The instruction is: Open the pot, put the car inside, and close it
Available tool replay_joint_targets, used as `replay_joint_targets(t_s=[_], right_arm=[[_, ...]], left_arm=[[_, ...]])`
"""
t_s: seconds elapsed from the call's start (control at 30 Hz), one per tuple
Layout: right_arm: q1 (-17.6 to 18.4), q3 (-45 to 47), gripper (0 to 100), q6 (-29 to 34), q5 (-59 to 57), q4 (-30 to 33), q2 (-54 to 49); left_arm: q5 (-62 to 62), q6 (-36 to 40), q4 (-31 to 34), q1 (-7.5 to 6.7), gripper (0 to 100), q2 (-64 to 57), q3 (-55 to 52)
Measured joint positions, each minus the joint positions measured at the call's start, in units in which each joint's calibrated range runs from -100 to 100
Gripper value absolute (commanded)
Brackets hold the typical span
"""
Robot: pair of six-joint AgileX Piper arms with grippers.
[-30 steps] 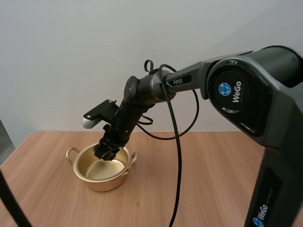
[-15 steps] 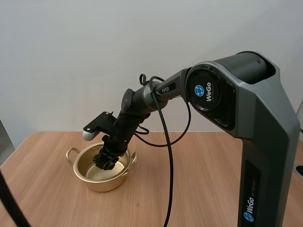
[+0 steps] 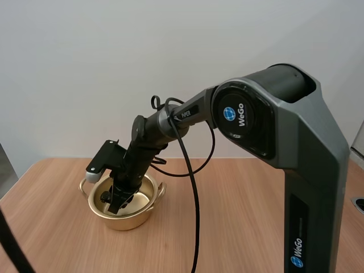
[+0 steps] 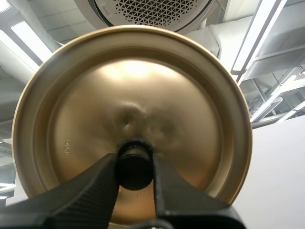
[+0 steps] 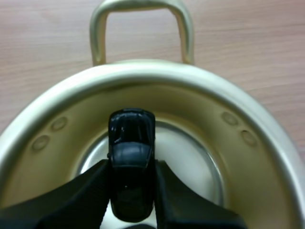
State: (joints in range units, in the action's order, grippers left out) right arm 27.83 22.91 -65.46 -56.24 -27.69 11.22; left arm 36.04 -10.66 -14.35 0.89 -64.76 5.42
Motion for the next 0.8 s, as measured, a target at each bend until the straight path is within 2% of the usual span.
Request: replay_joint_targets(t_s=[0.4, 0.8], right_arm=[[0.00, 0.00, 0, 0.25, 1.24, 2.78, 1.46], [0.00, 0.00, 0, 0.35, 1.43, 2.90, 1.46]], left_arm=[[0.95, 0.00, 0.00, 0.00, 0, 0.00, 0.00], [1.16, 0.00, 0.00, 0.00, 0, 0.00, 0.00]])
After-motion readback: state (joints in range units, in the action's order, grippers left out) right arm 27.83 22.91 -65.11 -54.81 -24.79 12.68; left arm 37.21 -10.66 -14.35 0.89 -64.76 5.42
